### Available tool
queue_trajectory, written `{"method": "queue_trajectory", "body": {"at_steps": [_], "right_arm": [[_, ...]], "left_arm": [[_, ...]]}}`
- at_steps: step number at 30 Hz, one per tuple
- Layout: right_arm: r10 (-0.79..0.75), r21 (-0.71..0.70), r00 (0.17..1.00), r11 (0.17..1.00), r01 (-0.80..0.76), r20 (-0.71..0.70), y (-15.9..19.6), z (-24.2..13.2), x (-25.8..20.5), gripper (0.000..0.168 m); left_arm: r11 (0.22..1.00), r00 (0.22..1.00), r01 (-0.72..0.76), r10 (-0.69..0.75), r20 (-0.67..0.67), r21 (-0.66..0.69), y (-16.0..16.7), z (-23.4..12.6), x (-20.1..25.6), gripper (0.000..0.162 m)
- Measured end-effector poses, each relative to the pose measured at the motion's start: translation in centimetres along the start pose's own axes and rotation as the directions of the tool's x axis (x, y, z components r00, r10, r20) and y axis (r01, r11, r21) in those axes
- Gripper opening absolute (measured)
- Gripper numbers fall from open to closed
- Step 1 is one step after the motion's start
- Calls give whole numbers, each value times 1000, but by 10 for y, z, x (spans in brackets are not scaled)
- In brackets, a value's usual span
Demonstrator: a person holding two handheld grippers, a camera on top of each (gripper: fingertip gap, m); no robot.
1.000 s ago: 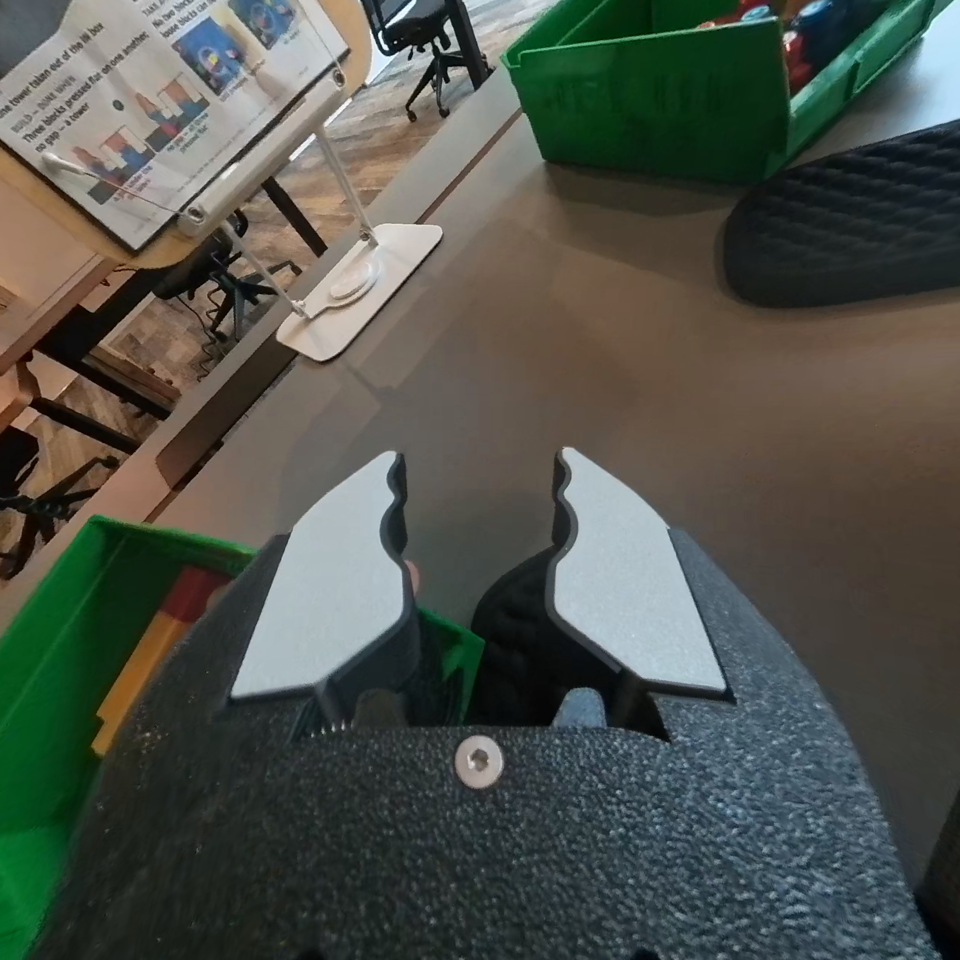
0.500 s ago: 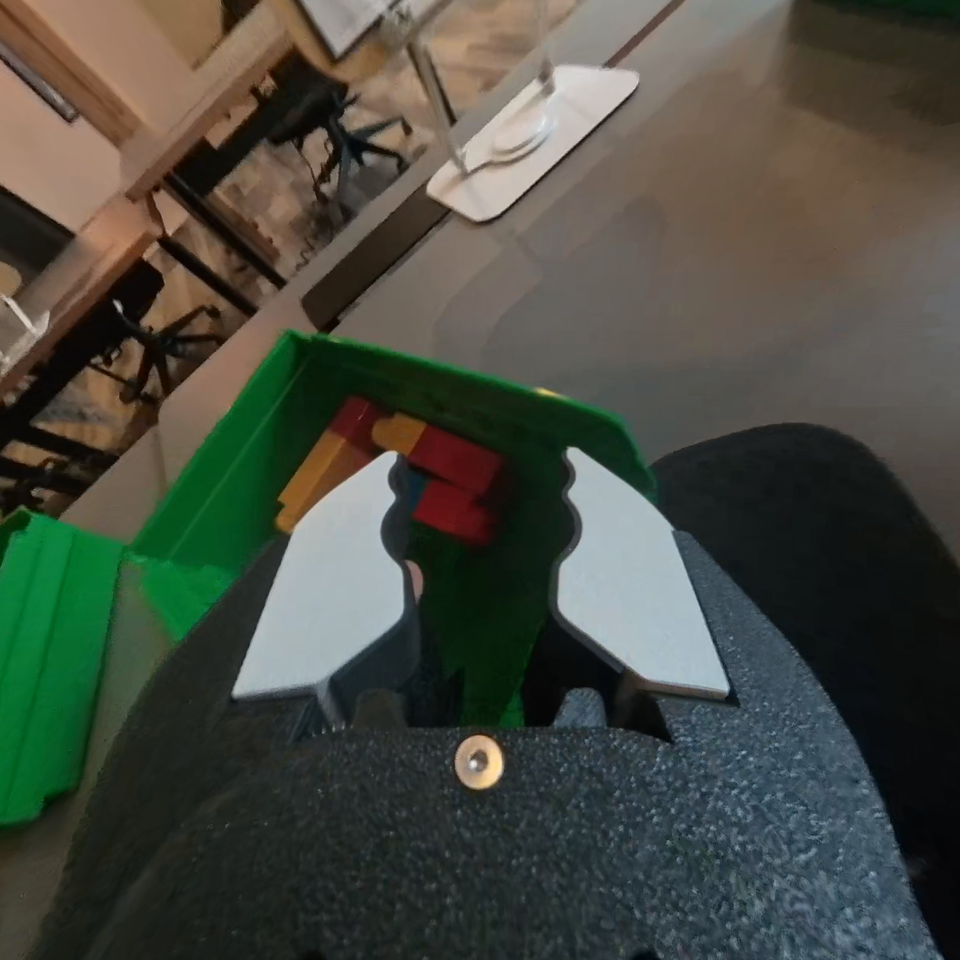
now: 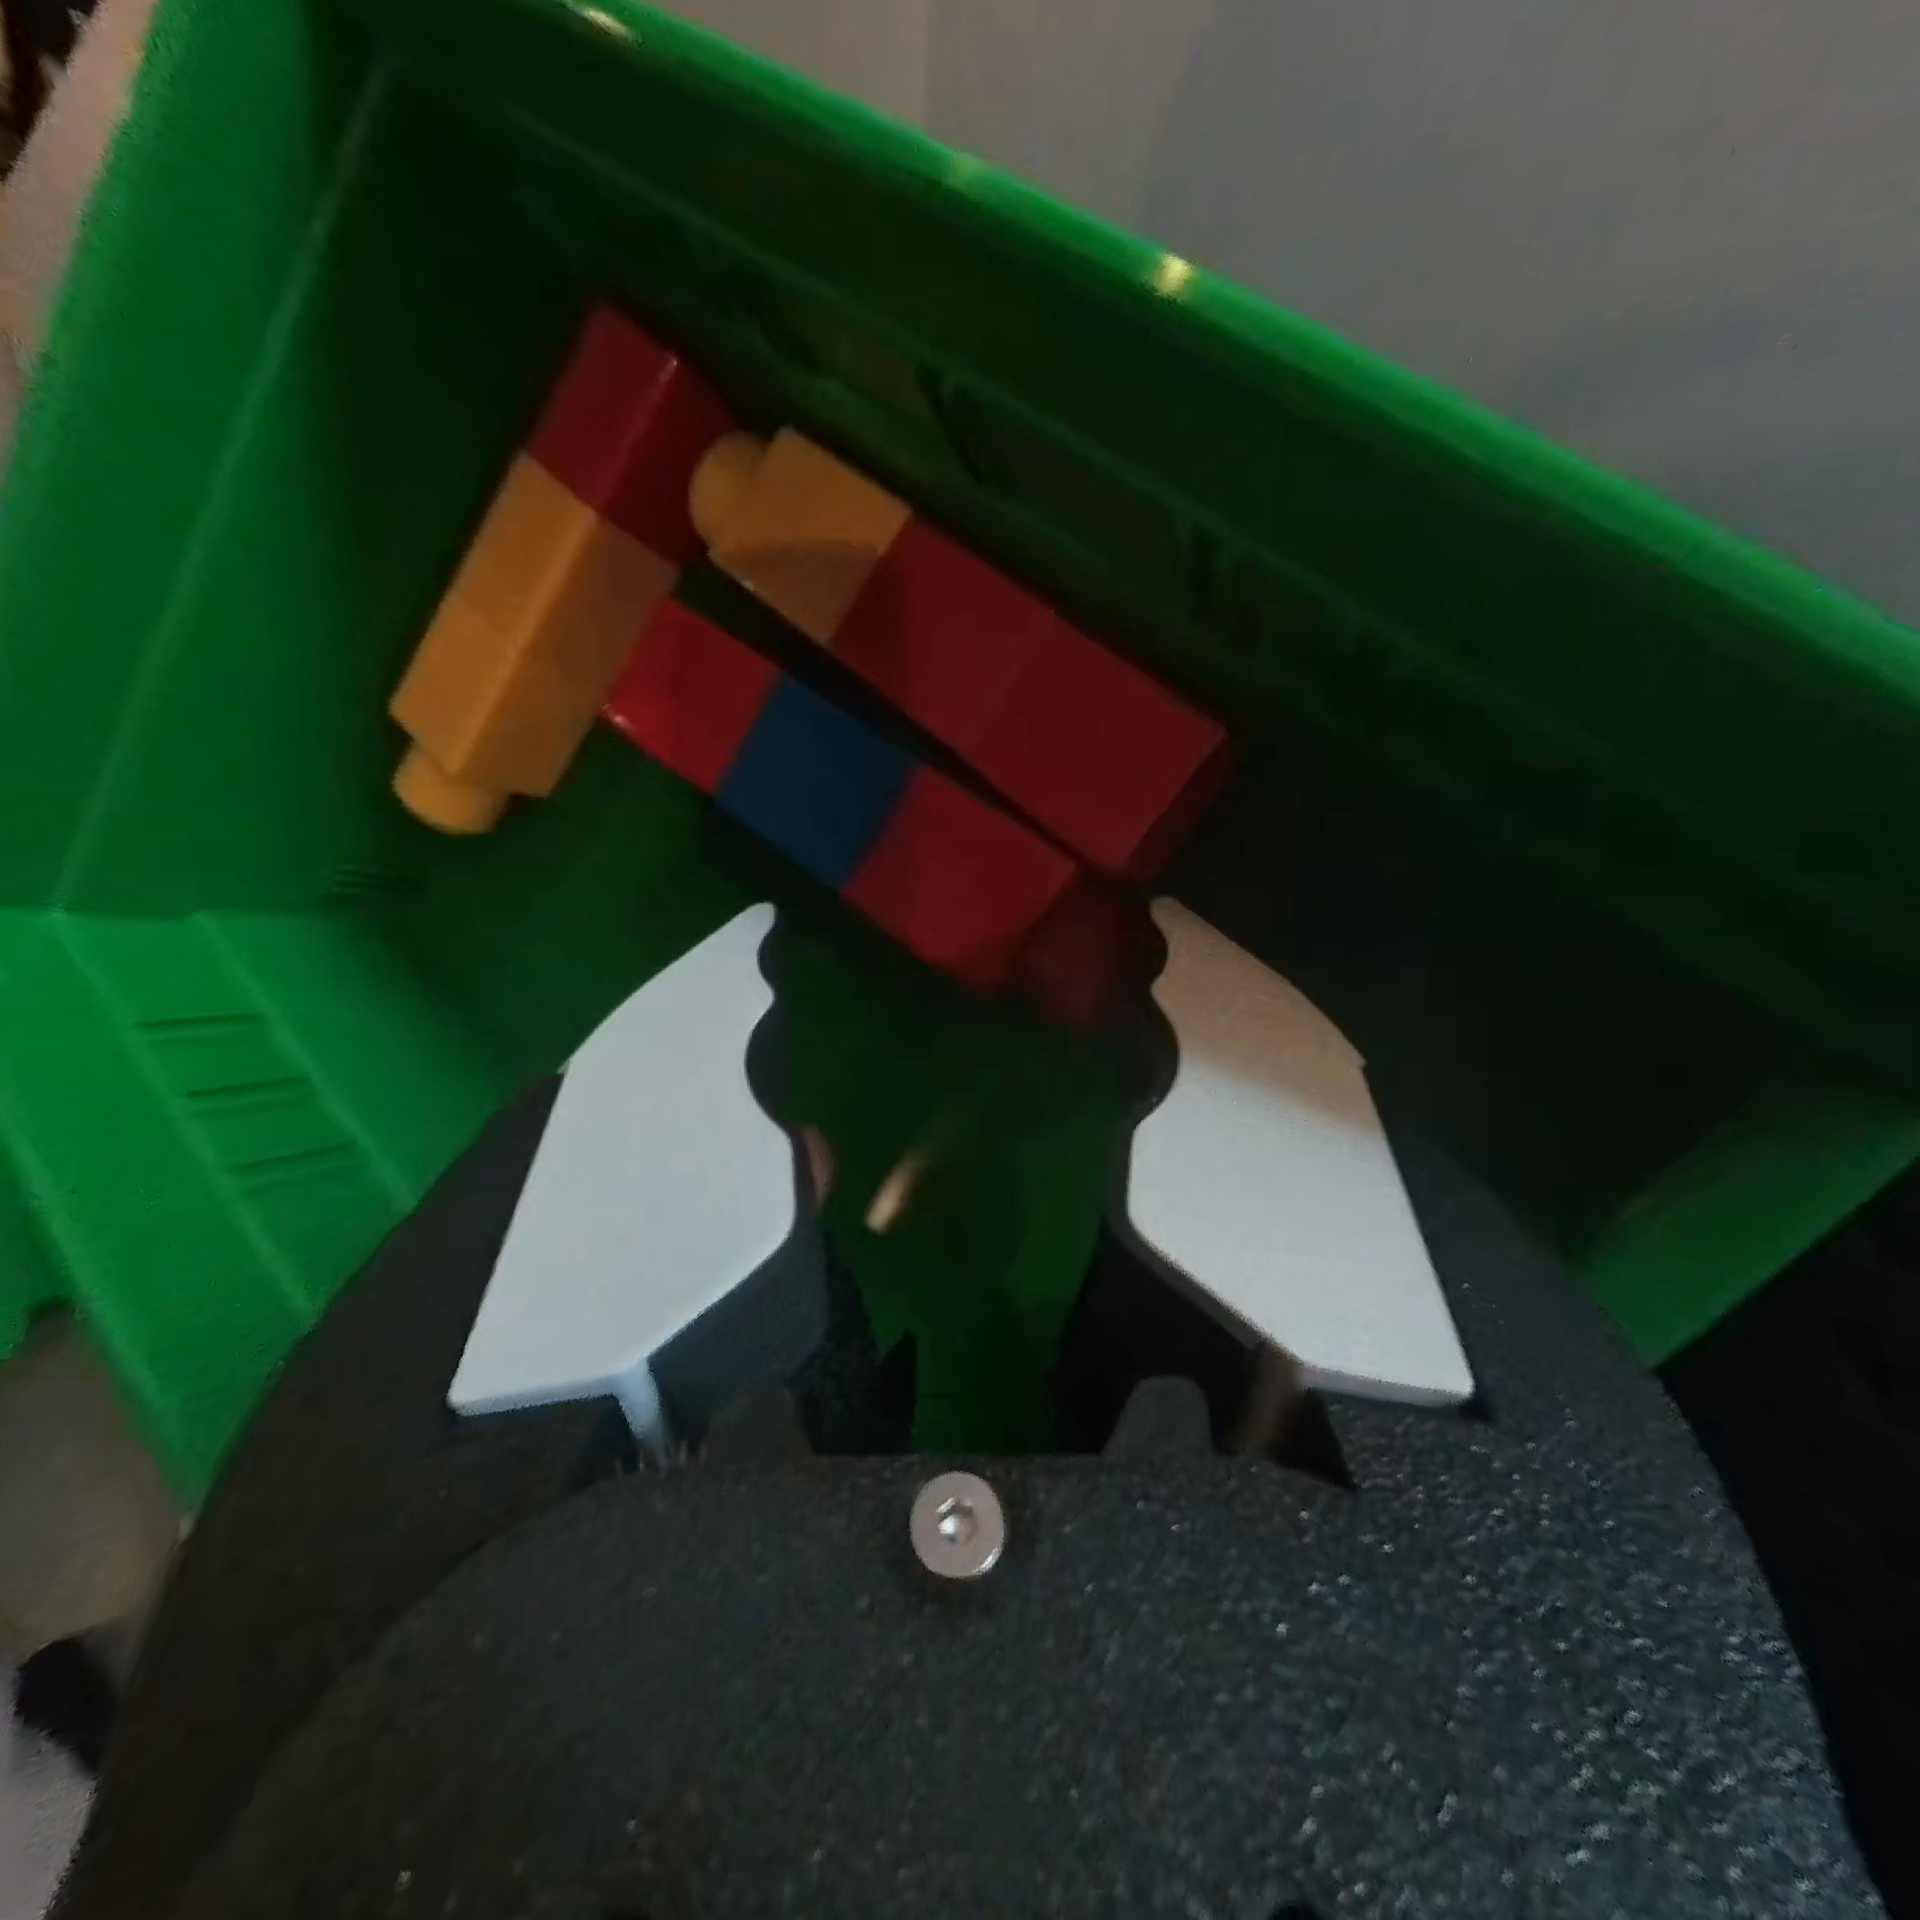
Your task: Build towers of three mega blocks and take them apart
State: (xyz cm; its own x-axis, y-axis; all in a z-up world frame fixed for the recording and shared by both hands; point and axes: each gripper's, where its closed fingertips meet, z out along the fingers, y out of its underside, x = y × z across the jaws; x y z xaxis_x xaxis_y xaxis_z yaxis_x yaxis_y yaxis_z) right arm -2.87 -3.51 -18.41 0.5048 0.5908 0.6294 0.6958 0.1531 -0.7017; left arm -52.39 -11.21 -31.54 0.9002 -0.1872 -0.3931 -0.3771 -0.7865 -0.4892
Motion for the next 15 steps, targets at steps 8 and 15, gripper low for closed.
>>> {"method": "queue_trajectory", "body": {"at_steps": [8, 15], "right_arm": [[-20, -35, 1000, 999, 20, -12, 9, -2, 0, 66], [-20, -15, 1000, 1000, 20, -13, 5, -1, -1, 66]], "left_arm": [[995, 998, 9, -3, 62, -101, 20, 12, -2, 63], [994, 994, 106, -106, 21, -26, 14, 7, -8, 64]]}}
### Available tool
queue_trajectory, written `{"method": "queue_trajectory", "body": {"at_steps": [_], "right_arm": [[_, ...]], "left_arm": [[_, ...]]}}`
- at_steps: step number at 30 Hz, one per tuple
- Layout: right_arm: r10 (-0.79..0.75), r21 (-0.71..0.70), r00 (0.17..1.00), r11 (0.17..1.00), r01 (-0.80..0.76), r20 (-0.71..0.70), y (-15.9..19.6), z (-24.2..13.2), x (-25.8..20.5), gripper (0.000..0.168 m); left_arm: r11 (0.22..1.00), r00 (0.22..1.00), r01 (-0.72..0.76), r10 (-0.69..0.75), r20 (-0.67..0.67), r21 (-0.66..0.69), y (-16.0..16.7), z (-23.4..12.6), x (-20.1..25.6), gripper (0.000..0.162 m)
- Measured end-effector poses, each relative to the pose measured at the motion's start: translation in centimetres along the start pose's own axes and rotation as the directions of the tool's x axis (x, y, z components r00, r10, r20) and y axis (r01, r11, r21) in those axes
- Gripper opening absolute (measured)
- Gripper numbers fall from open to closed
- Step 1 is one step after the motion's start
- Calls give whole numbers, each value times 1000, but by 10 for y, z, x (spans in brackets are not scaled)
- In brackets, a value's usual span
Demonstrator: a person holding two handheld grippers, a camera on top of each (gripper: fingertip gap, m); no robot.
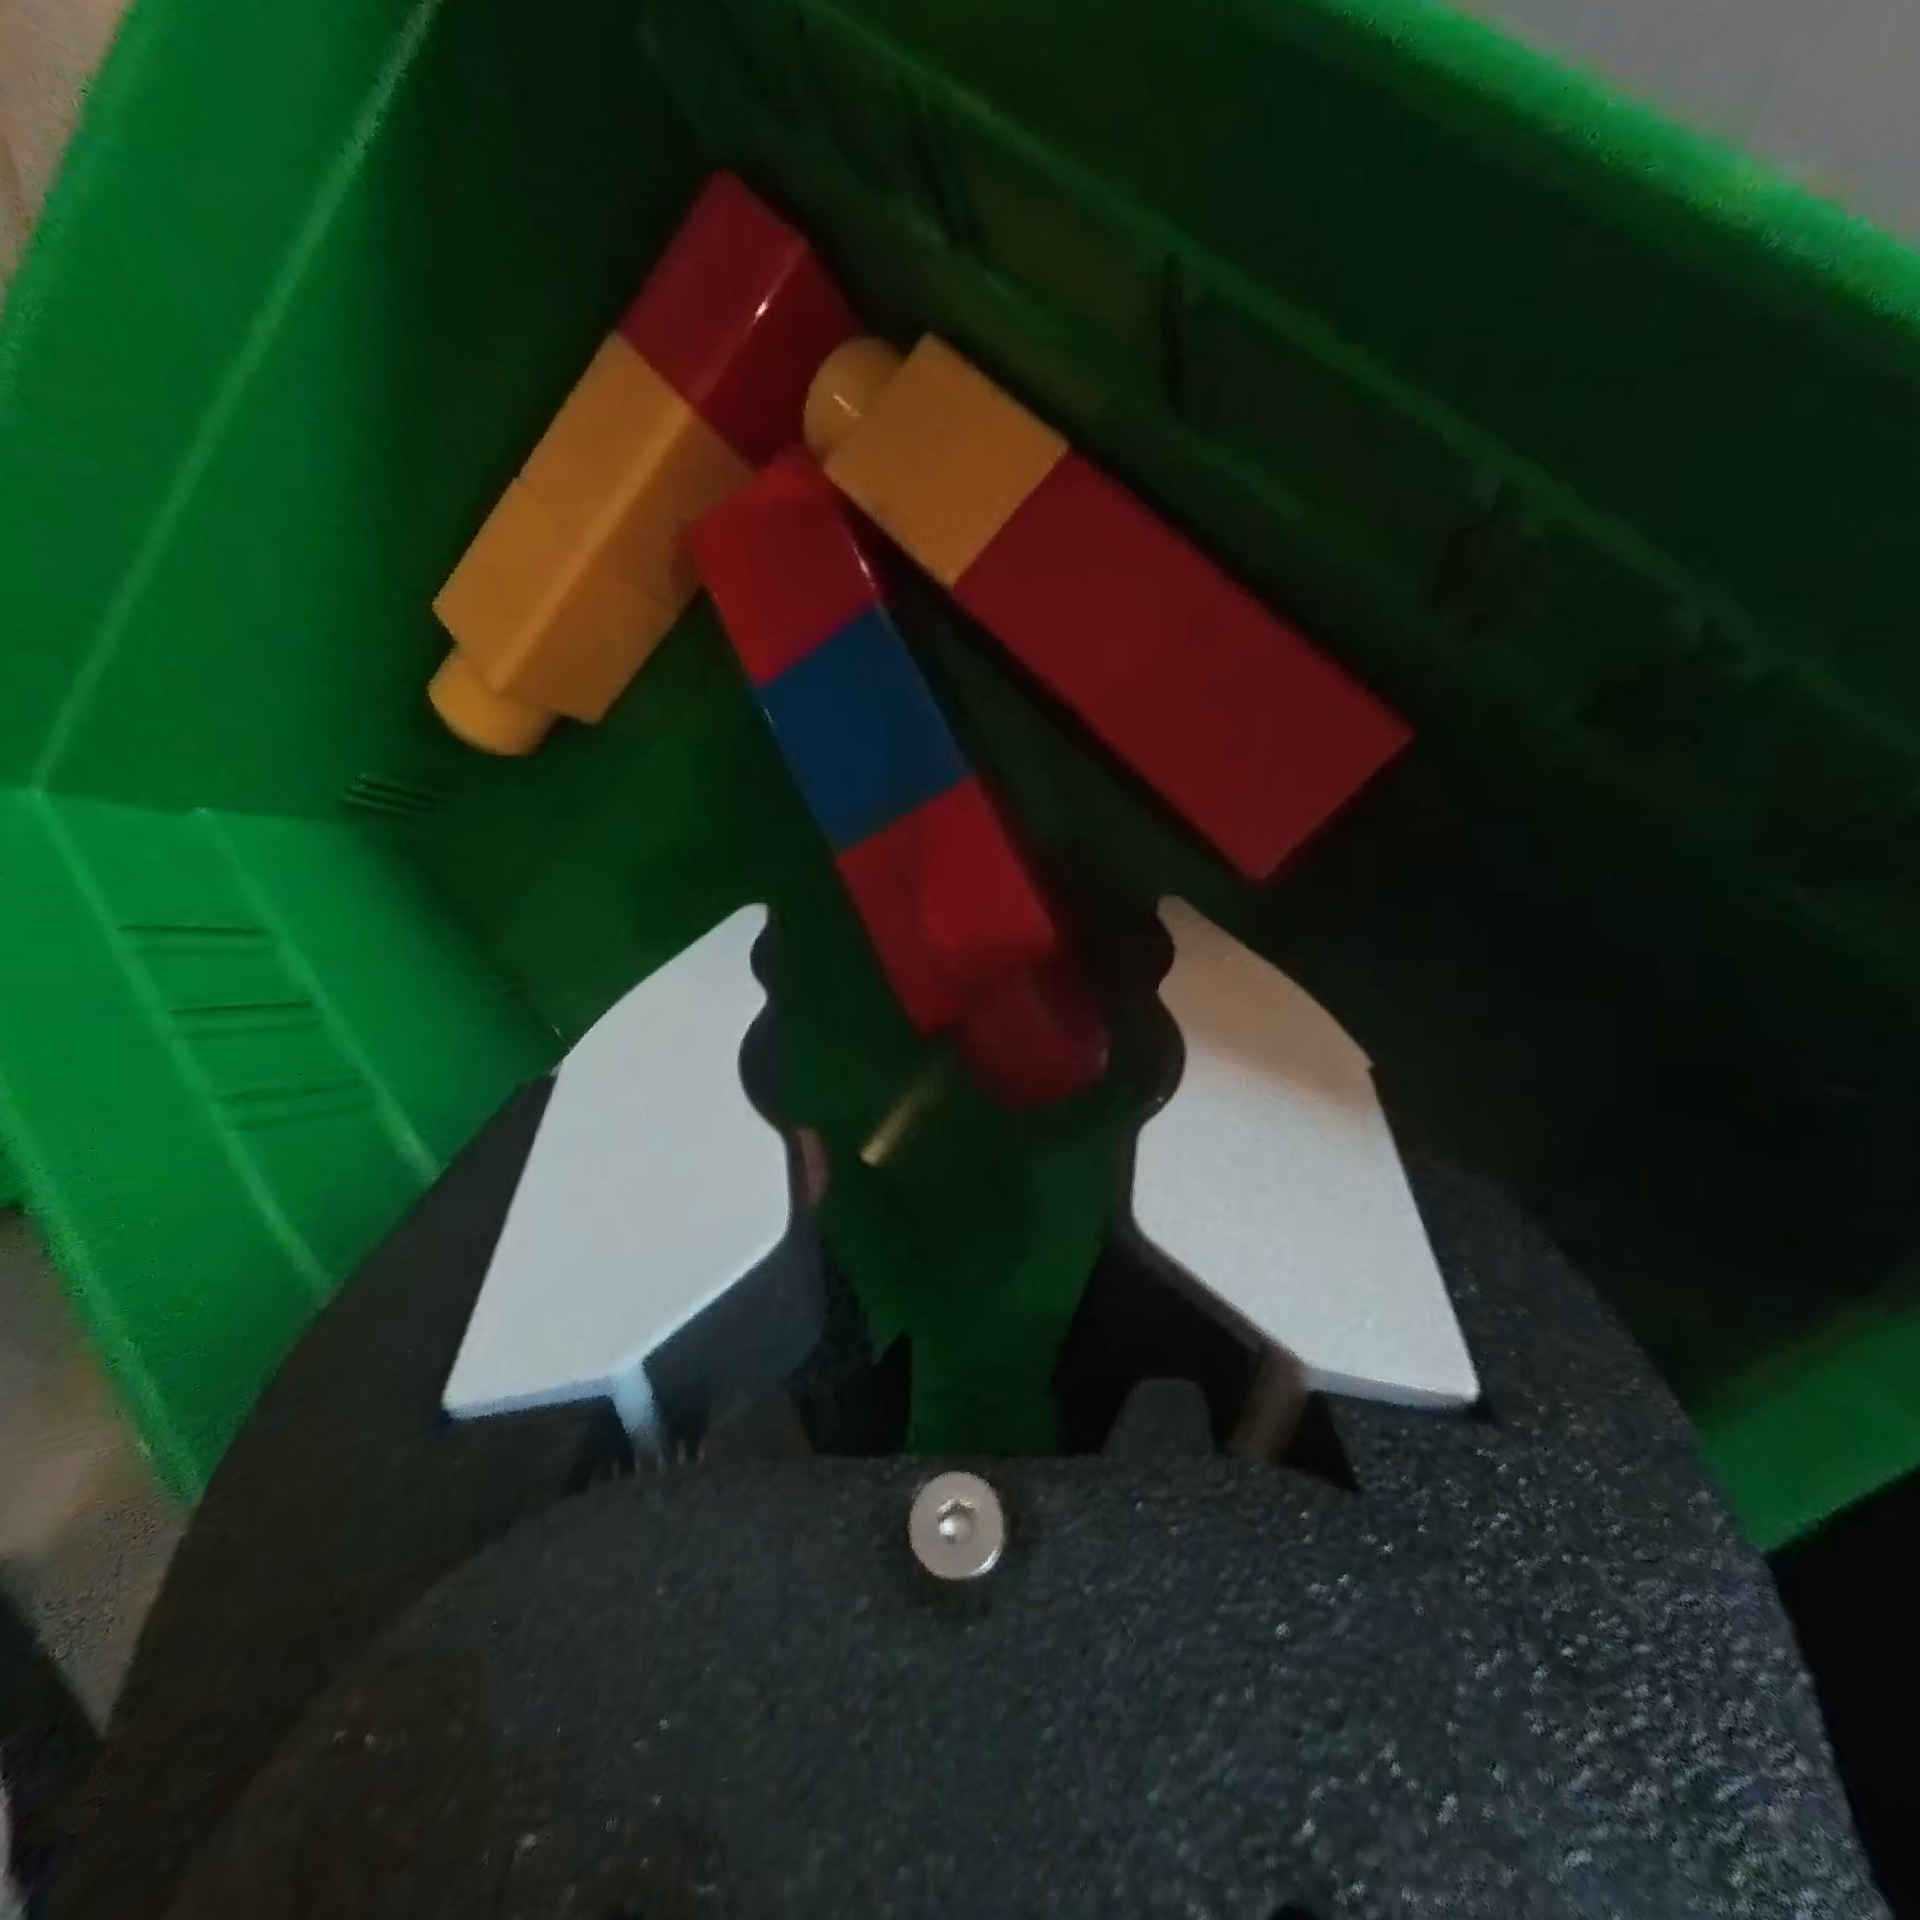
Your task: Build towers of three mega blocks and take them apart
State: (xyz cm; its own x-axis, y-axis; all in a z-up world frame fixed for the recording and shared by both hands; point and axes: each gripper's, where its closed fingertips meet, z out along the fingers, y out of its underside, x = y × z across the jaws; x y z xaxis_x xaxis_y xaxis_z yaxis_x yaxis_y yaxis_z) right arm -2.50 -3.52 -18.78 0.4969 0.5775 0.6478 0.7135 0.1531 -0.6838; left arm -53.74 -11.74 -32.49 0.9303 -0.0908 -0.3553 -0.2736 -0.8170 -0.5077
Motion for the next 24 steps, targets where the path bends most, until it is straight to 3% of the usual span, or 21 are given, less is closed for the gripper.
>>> {"method": "queue_trajectory", "body": {"at_steps": [5, 7, 8, 13, 18, 24], "right_arm": [[-19, 7, 1000, 1000, 19, 5, -4, 1, -2, 65], [-26, 9, 1000, 1000, 26, 10, -5, 1, -3, 65], [-30, 10, 999, 1000, 30, 11, -6, 1, -4, 65], [-45, 18, 998, 999, 45, 31, -8, 3, -11, 65], [-31, 73, 994, 997, 24, 105, -18, 7, -28, 63], [19, 231, 957, 969, -89, 290, -53, 13, -63, 61]], "left_arm": [[996, 999, -28, 31, 30, -87, 4, 19, -7, 63], [997, 1000, -12, 13, 11, -82, 3, 25, -8, 57], [996, 1000, -8, 7, -4, -91, 4, 26, -8, 46], [994, 1000, -18, 18, -2, -104, 7, 25, -15, 42], [997, 1000, 29, -29, -2, 65, -6, 0, -27, 39], [941, 1000, 5, 5, -27, 339, -46, -57, -23, 39]]}}
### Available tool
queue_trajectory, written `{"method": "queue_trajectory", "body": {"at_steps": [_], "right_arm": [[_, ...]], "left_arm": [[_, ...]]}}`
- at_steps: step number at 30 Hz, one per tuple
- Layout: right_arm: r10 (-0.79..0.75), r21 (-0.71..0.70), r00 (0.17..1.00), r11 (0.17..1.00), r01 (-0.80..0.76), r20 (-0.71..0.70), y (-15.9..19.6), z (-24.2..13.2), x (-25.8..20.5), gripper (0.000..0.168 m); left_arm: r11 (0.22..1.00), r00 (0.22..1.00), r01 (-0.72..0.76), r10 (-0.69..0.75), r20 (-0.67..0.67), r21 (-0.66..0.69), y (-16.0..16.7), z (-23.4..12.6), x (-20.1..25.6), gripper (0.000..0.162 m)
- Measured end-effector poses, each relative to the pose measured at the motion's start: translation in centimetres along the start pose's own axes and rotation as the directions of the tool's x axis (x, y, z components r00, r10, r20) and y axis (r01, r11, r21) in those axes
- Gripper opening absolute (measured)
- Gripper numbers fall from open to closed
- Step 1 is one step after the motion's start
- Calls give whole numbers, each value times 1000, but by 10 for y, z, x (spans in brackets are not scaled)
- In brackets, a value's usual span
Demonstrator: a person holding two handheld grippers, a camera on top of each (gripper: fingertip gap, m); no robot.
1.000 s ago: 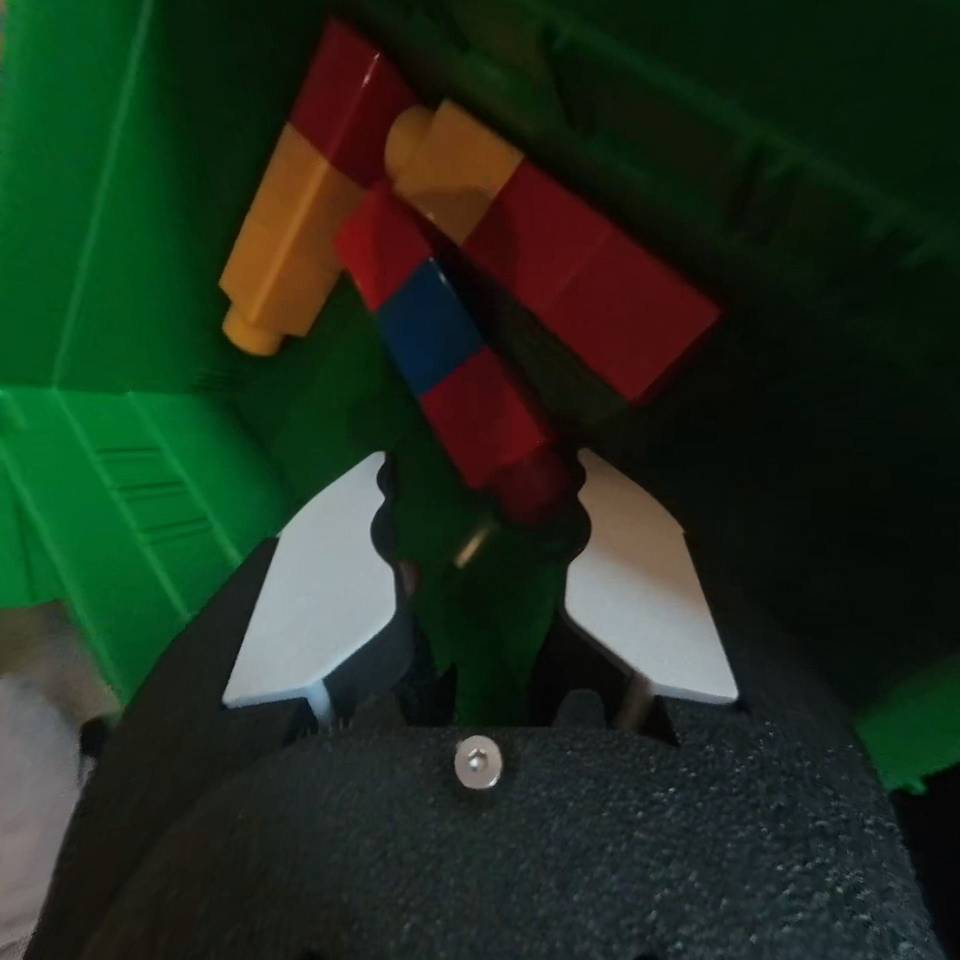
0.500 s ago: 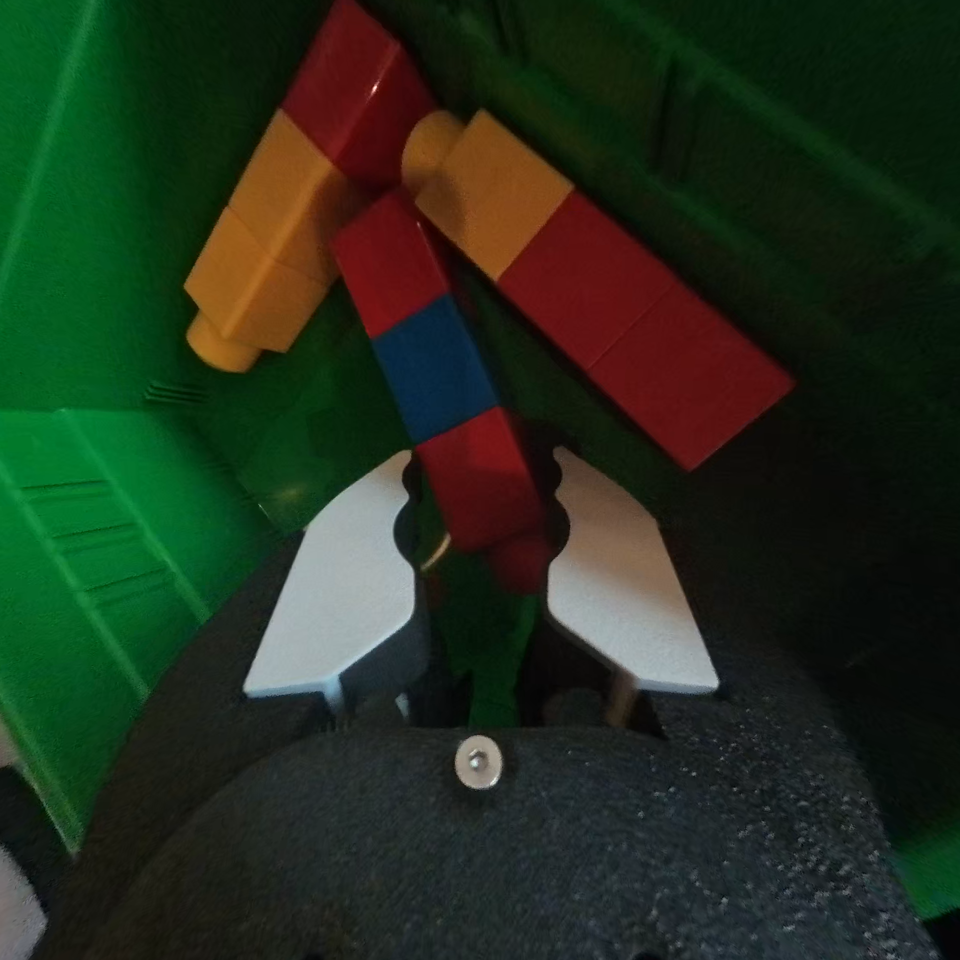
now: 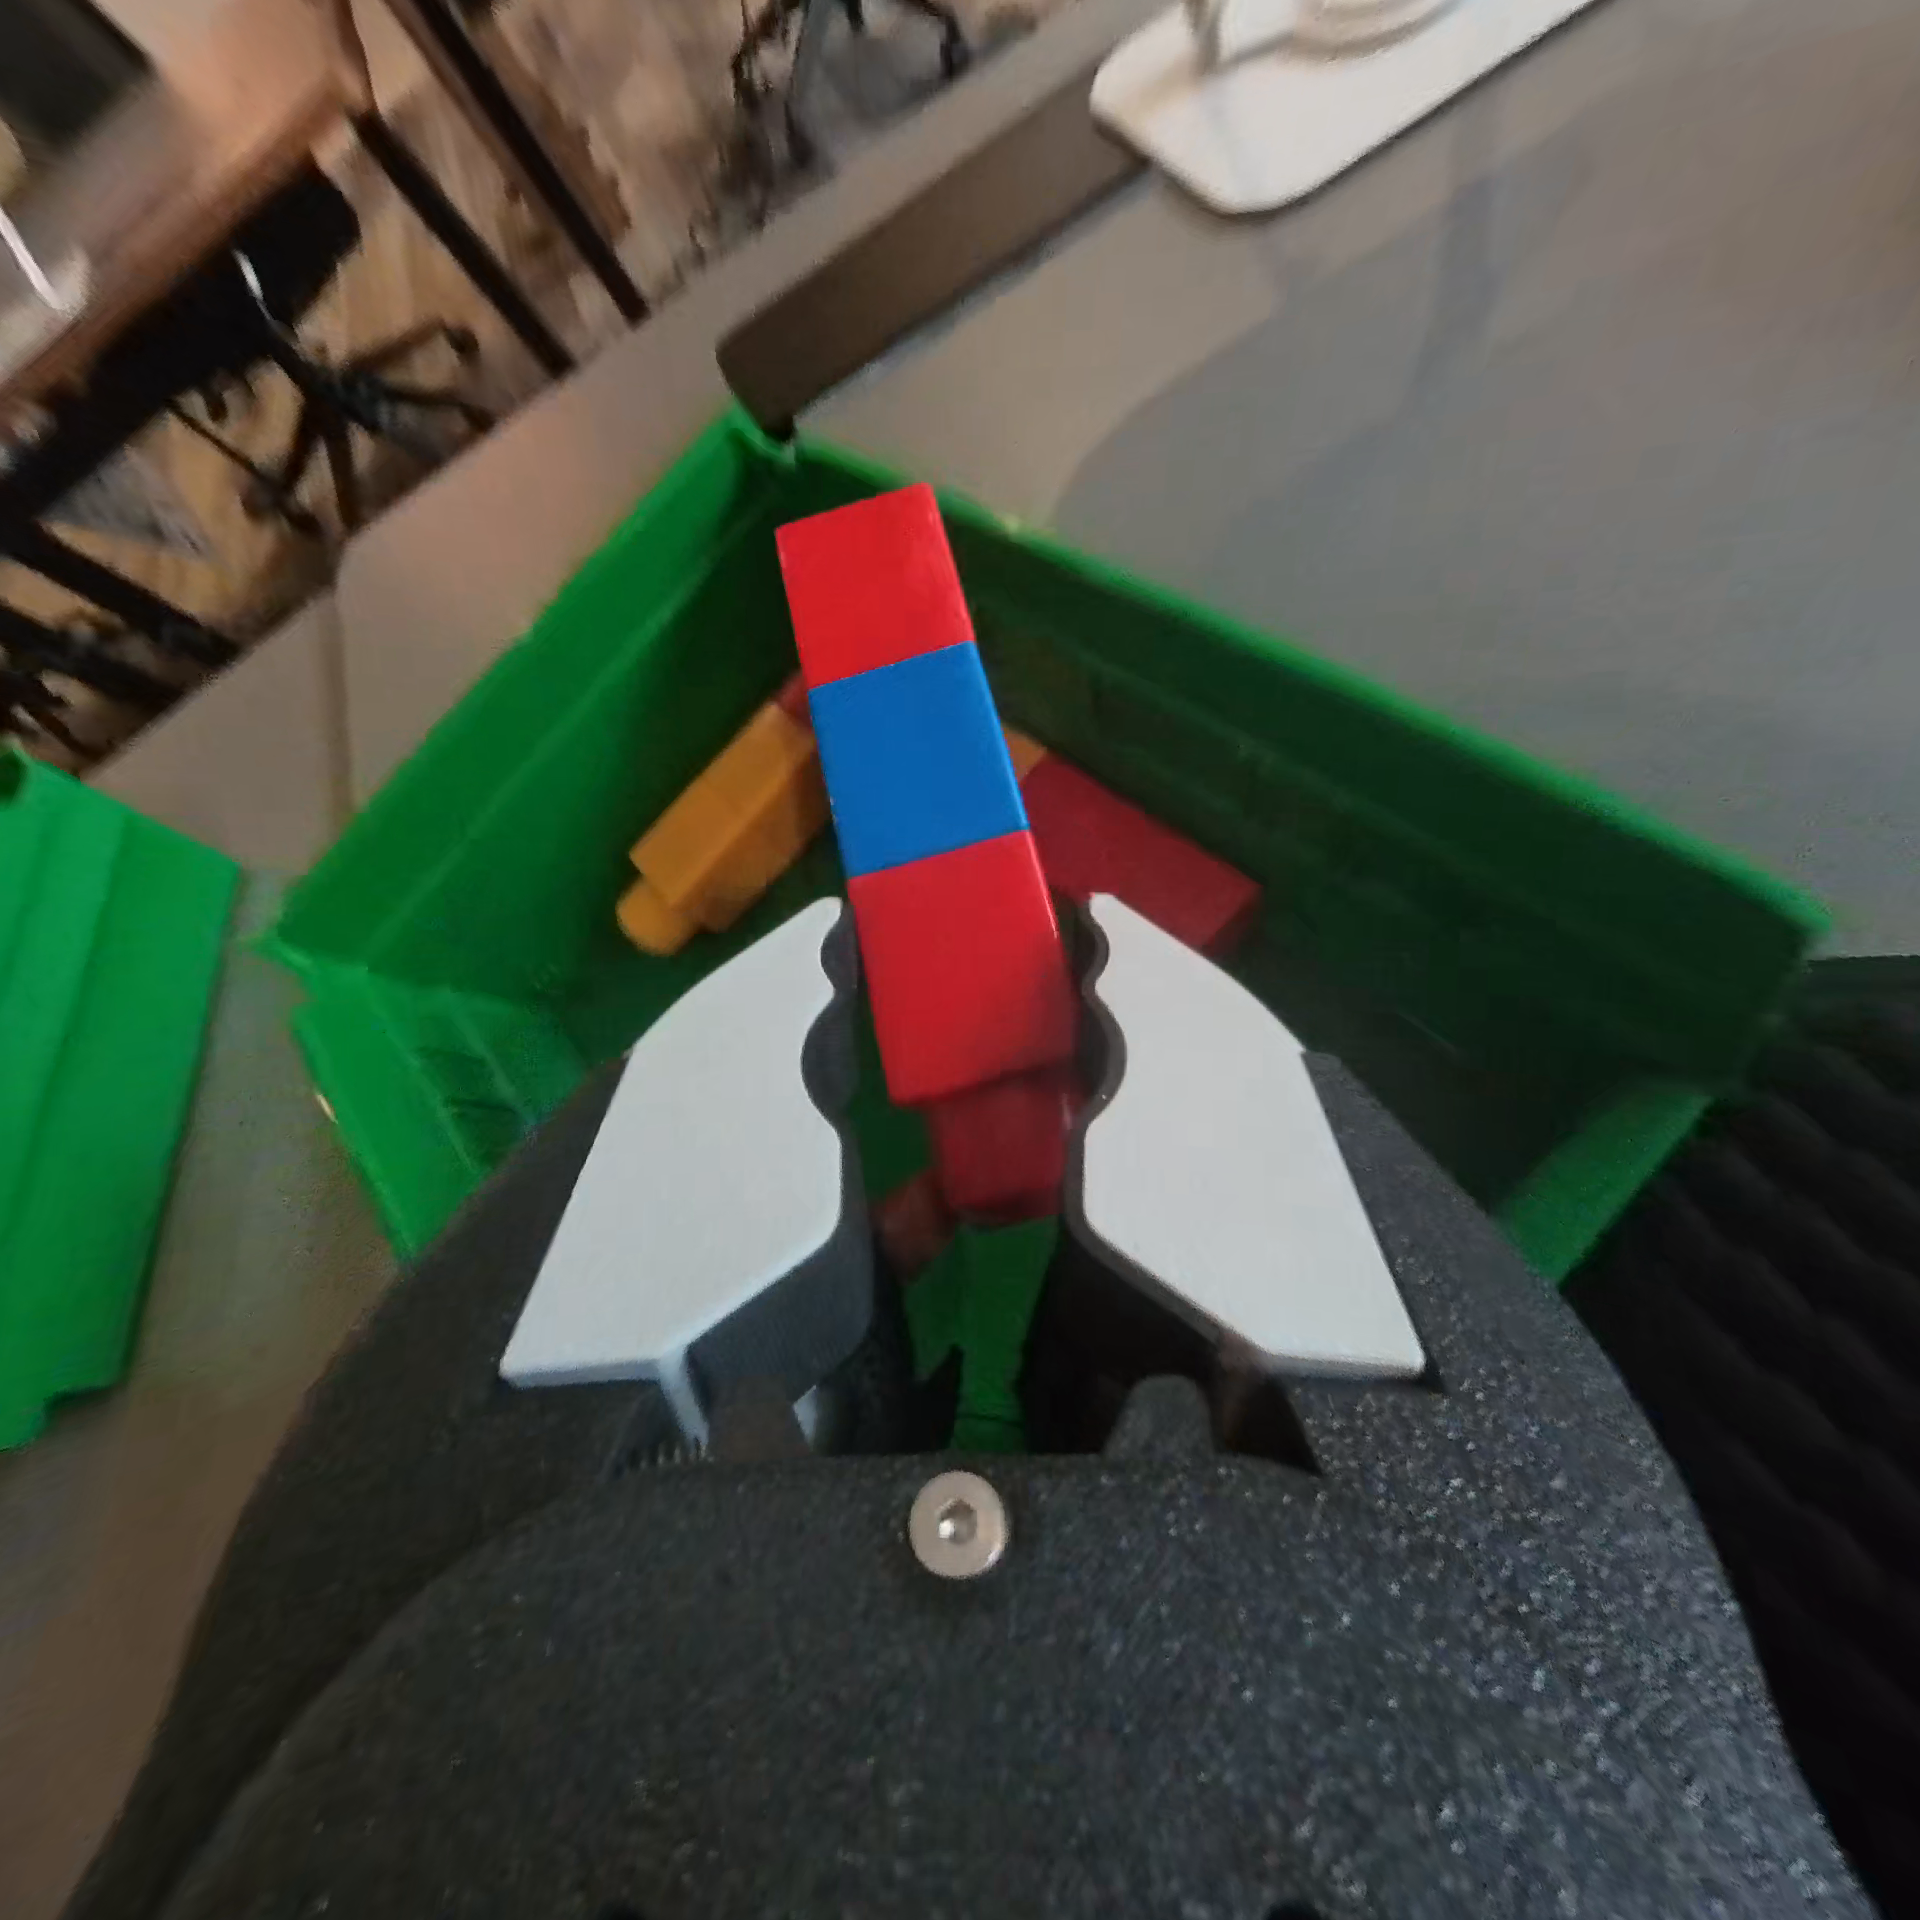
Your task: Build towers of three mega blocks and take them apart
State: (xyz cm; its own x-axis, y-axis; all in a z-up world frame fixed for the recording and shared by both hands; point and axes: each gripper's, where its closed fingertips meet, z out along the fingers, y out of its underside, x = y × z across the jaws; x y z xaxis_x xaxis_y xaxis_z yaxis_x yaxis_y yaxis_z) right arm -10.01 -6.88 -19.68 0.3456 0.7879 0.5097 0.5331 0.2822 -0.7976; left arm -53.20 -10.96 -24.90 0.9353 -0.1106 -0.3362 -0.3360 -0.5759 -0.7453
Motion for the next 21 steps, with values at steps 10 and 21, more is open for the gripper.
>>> {"method": "queue_trajectory", "body": {"at_steps": [10, 21], "right_arm": [[-44, 276, 939, 960, -55, 340, -62, 50, -60, 61], [-180, 422, 705, 888, -184, 686, -108, 69, -104, 66]], "left_arm": [[902, 915, -160, 288, -284, 400, -86, -69, 115, 38], [810, 665, -213, 530, -526, 546, -87, -103, 224, 38]]}}
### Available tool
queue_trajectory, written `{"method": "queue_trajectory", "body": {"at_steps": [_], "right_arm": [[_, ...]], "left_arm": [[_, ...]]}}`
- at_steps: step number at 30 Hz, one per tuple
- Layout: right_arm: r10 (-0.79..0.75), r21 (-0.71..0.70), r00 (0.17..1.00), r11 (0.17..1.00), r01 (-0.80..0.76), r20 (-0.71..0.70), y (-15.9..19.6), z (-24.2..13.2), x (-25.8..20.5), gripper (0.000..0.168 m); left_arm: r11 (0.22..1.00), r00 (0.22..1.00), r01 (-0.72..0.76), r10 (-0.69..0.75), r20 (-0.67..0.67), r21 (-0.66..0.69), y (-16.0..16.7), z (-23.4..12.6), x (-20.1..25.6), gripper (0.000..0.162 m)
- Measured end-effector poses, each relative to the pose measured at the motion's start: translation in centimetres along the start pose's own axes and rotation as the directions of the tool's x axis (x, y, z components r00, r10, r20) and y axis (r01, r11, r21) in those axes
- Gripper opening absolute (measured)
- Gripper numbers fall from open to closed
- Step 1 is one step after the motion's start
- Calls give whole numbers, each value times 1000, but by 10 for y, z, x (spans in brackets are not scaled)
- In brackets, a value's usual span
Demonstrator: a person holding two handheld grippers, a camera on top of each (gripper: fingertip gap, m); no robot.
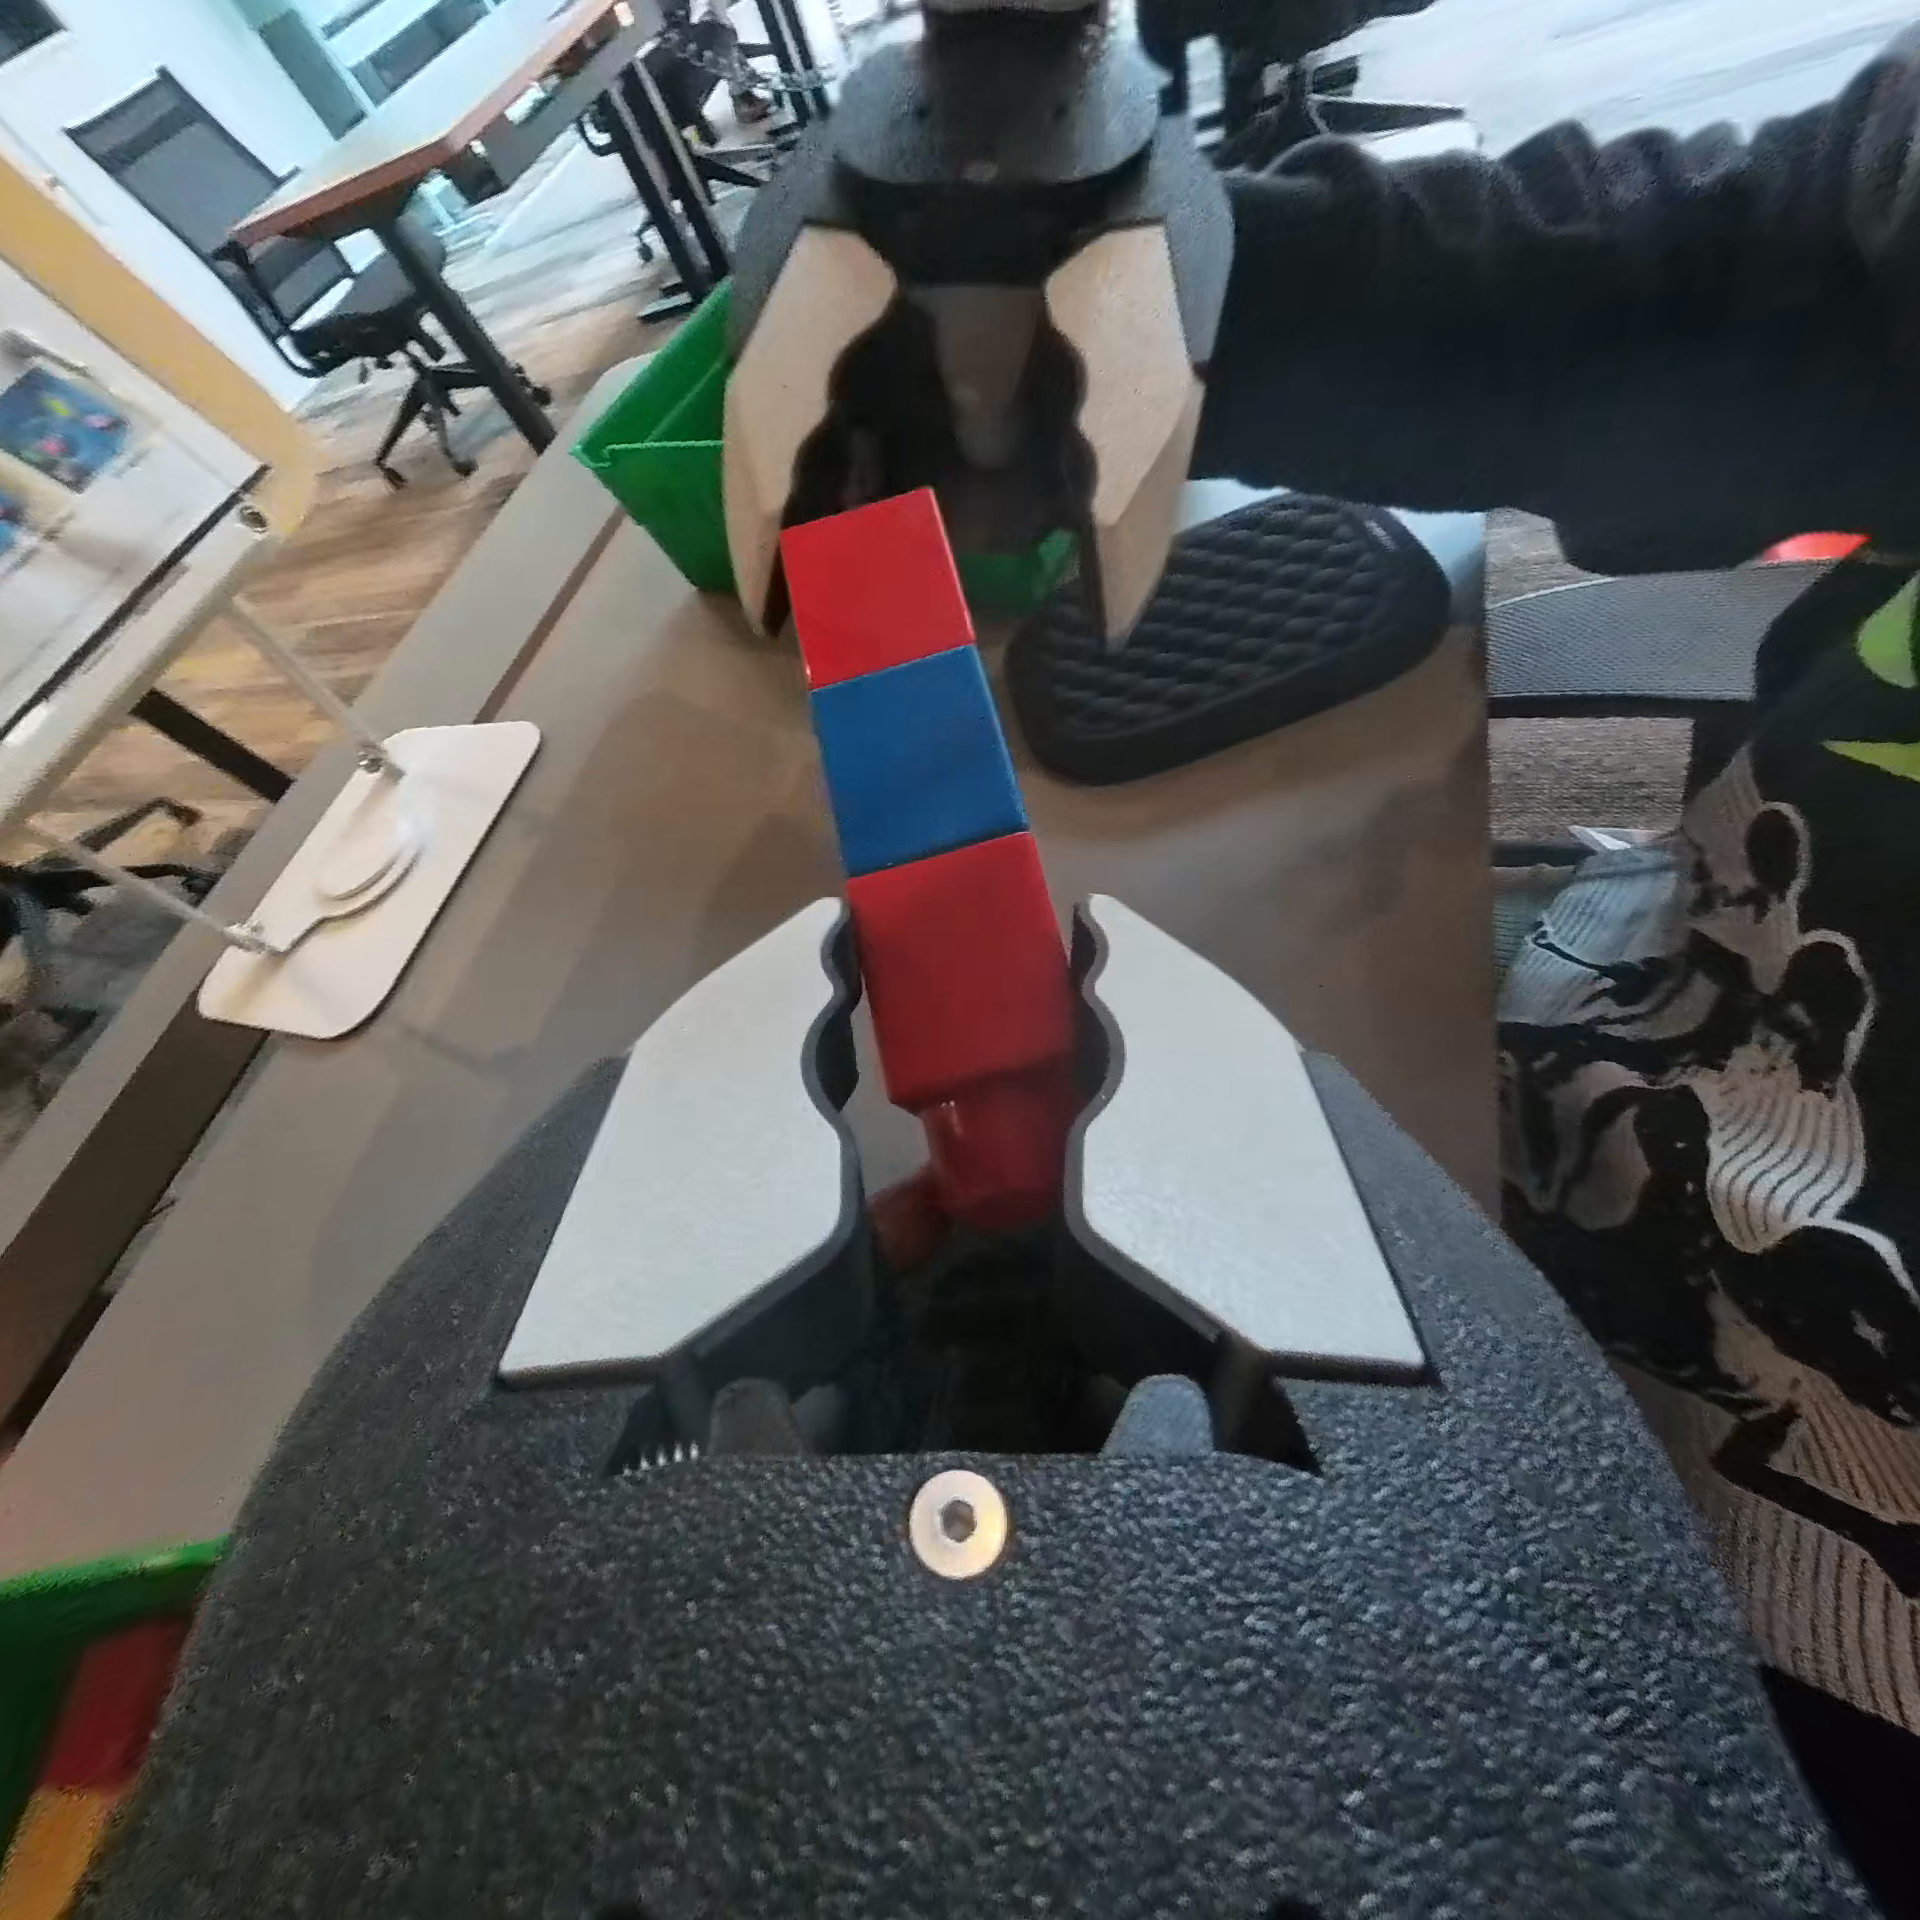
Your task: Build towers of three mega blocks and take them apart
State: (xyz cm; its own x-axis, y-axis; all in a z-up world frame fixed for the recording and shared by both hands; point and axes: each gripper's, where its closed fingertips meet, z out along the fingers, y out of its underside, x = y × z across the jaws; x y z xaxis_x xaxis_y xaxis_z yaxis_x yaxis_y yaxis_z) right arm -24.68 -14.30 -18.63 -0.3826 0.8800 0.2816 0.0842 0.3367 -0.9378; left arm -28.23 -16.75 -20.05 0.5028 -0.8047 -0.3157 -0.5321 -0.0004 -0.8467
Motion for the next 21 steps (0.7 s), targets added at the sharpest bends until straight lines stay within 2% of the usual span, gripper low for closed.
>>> {"method": "queue_trajectory", "body": {"at_steps": [1, 3, 8, 11, 15, 21], "right_arm": [[-18, -11, 1000, 1000, 18, 5, 1, 4, 0, 63], [-59, -28, 998, 998, 59, -10, 4, 6, 2, 45], [-137, -23, 990, 990, 136, -37, -1, 5, -2, 40], [-252, -141, 965, 960, 240, -75, 5, 8, -3, 39], [-344, -221, 938, 919, 326, -47, 7, 17, -13, 39], [-396, -247, 917, 894, 373, -48, 1, 23, -19, 39]], "left_arm": [[1000, 1000, 1, -1, -20, 3, 0, 2, 3, 38], [1000, 998, 6, -5, -59, 11, 0, 4, 9, 38], [1000, 998, 27, -27, -53, -3, 7, 6, 6, 36], [999, 999, -44, 43, -29, -29, 8, 8, 5, 48], [980, 985, -171, 168, -38, -101, 7, 17, 12, 60], [935, 959, -281, 283, -25, -217, 17, 32, 11, 53]]}}
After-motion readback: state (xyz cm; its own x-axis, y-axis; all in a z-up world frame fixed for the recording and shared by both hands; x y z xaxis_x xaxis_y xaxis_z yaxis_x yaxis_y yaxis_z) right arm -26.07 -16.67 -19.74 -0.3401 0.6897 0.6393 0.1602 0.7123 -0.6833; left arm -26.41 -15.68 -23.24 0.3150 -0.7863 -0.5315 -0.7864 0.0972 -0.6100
